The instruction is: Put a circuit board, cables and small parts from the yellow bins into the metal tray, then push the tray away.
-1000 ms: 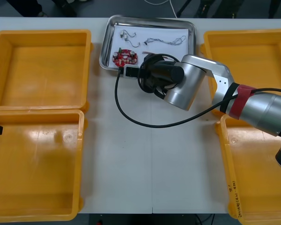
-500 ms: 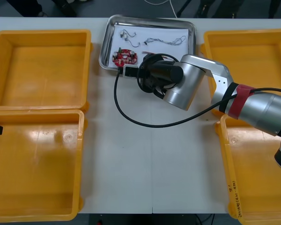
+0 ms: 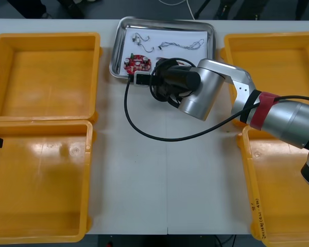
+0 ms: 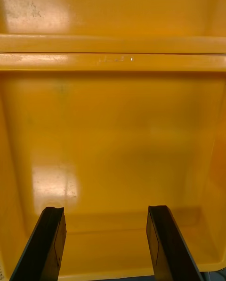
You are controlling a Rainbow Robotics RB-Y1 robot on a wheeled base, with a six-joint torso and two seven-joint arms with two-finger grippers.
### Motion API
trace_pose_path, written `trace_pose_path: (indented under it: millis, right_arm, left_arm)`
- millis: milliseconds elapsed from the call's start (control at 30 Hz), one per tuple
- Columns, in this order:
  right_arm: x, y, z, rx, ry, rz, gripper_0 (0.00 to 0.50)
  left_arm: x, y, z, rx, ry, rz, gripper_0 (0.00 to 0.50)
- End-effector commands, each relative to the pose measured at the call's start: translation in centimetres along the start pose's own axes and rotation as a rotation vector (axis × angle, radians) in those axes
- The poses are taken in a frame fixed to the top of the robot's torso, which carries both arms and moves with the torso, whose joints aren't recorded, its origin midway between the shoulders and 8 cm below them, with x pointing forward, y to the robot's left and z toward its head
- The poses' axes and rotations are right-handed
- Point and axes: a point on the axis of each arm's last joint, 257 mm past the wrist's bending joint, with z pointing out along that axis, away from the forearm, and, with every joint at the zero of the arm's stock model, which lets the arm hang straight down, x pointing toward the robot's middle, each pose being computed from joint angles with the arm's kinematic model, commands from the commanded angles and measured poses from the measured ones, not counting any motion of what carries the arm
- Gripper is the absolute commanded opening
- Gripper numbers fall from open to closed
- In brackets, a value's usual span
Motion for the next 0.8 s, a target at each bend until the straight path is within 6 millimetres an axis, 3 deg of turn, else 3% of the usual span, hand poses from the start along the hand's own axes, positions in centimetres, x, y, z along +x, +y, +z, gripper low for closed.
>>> trace_pose_path:
  millis: [33,500,633,800]
  right_arm:
    - [-3.9,-3.5,-0.8,0.037,-0.045,-0.018,0.500]
    - [-6.4,-0.4,-5.1,-0.106,0.061,0.039,0.500]
    - [-6.5,-0.1,-6.7,-0.123,0.081,0.055,0.500]
    - [-5.3,1.1,-10.1,-0.162,0.128,0.150,0.500]
  left_arm:
    - [-0.2,1.2,-1.4,-0.050,-0.013,0.102,0.500]
    - [-0.2,1.2,-1.4,-0.050,-0.013,0.102,0.500]
    - [-0.2,1.2,-1.4,-0.050,-0.013,0.102,0.500]
    - [-0.2,1.2,-1.4,-0.050,-0.013,0.102,0.500]
